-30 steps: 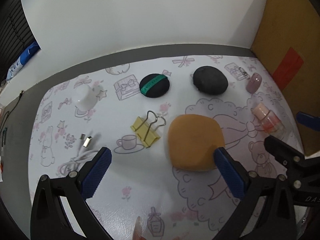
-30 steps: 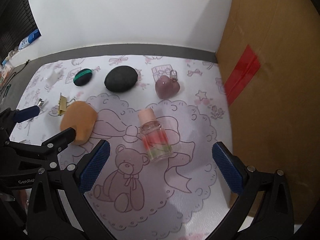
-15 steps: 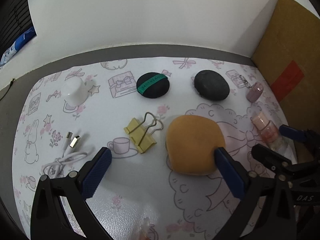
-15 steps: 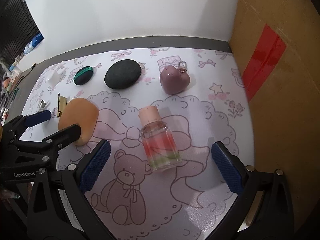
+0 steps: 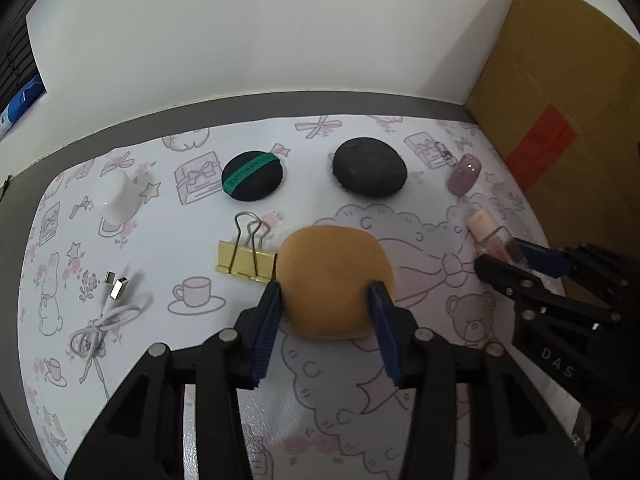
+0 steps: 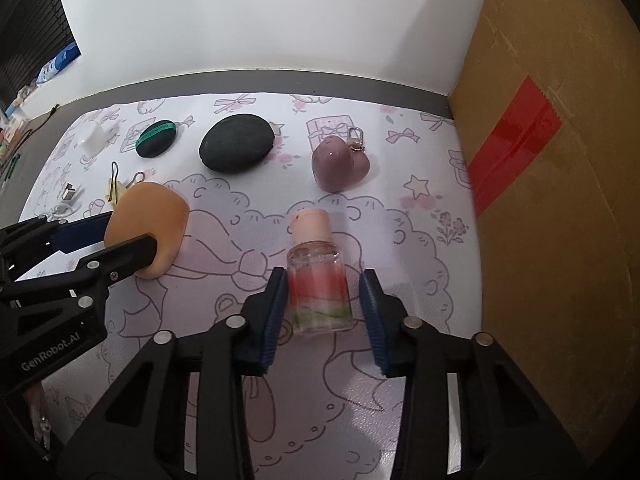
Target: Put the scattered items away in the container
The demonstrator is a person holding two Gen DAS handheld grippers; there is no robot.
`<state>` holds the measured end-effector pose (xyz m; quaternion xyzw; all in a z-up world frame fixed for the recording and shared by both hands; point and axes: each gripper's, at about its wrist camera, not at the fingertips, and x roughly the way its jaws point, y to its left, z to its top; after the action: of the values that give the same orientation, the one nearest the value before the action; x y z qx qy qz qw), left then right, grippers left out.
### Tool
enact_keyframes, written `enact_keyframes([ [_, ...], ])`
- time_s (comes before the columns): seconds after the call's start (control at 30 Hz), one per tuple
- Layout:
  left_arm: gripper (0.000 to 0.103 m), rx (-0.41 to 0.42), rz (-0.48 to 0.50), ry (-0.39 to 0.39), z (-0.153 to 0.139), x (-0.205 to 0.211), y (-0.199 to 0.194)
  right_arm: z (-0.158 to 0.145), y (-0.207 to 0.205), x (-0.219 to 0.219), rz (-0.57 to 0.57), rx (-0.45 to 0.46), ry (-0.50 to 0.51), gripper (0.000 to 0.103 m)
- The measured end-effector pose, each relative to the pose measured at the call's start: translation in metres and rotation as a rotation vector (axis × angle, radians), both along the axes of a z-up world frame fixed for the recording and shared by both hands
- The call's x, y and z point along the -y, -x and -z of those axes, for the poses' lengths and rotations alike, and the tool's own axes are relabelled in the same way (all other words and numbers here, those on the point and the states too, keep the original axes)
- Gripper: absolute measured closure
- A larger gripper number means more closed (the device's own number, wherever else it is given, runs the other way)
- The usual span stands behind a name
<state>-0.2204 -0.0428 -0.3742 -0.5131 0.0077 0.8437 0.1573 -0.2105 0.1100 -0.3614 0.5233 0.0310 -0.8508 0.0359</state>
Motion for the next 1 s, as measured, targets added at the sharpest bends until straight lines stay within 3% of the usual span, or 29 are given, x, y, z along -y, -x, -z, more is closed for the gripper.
enact_keyframes([
  [0.07, 0.070, 0.004, -0.003, -0.026, 0.000, 0.005, 0.001, 0.000, 0.000, -0.001, 0.005, -0.002, -0.001, 0.074],
  [0.17, 0.078, -0.015, 0.001, -0.032, -0.002, 0.008, -0.001, 0.000, 0.000, 0.000, 0.007, -0.008, 0.000, 0.074],
  [0.23, 0.091, -0.041, 0.002, -0.020, -0.005, 0.008, -0.003, -0.001, 0.001, 0.000, 0.009, -0.010, -0.001, 0.074],
  [0.8, 0.095, -0.069, -0.006, -0.041, -0.018, 0.018, -0.005, -0.004, 0.010, -0.003, 0.018, -0.013, 0.007, 0.074],
  [1.0, 0.095, -0.091, -0.002, -0.005, -0.034, 0.017, -0.006, -0.012, 0.012, -0.002, 0.017, -0.013, 0.018, 0.075],
])
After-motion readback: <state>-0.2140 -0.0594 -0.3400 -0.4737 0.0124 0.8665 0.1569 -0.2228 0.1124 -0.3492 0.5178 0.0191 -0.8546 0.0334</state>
